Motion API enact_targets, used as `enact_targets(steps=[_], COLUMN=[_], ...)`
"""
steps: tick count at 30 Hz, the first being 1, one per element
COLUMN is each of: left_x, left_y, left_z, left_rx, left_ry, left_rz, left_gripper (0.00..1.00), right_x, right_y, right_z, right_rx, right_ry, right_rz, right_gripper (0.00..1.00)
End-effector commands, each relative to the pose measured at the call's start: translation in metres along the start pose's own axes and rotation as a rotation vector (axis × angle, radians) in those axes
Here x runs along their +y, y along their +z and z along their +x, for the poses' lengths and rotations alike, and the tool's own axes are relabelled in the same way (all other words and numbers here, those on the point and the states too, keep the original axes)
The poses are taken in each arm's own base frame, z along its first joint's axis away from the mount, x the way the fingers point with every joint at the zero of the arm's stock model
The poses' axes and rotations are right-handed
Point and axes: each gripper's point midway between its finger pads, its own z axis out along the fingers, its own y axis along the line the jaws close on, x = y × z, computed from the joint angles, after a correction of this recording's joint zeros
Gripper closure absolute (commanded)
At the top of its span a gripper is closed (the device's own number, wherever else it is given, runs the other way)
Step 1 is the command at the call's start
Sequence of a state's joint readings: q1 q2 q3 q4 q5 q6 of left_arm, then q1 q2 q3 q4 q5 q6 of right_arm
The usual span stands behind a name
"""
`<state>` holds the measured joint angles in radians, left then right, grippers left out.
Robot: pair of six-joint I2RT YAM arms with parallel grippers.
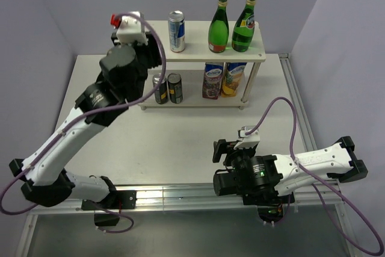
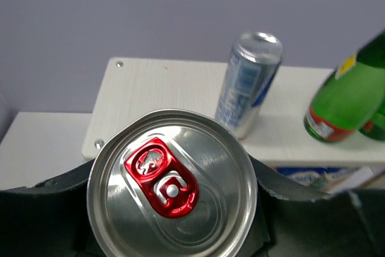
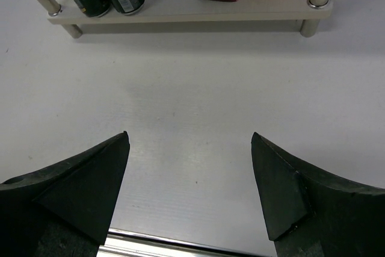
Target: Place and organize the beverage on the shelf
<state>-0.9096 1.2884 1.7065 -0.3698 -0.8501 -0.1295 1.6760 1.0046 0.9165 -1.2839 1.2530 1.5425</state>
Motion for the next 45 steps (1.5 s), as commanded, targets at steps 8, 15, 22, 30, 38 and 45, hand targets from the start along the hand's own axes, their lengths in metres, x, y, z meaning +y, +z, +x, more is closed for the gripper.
enact_targets(steps=[8, 15, 22, 30, 38, 45], left_x=[-0.009, -0.003, 0.001, 0.007, 0.012, 0.018], left_y=[0.095, 0.122, 0.127, 0.129, 0.128, 0.109], left_z=[-0.017, 0.000, 0.005, 0.011, 0.020, 0.017], left_rx=[0.038, 0.085, 0.104, 0.114, 0.124, 0.137], left_ry=[0.106, 0.111, 0.089, 0.088, 0.088, 0.053], left_rz=[0.098, 0.096, 0.107, 0.089, 0.072, 0.077], left_gripper=[0.96, 0.92, 0.81, 0.17, 0.07, 0.04], right_x=[0.006, 0.004, 0.005, 0.005, 0.005, 0.006], right_y=[-0.001, 0.000, 0.001, 0.002, 0.002, 0.003], right_z=[-0.011, -0.006, -0.004, 0.001, 0.003, 0.006], right_rx=[-0.034, -0.028, -0.033, -0.030, -0.026, -0.023], right_ry=[0.055, 0.051, 0.050, 0.045, 0.050, 0.044], right_rz=[-0.006, -0.002, 0.000, 0.002, 0.004, 0.007], right_gripper=[0.12, 0.12, 0.12, 0.12, 0.12, 0.11])
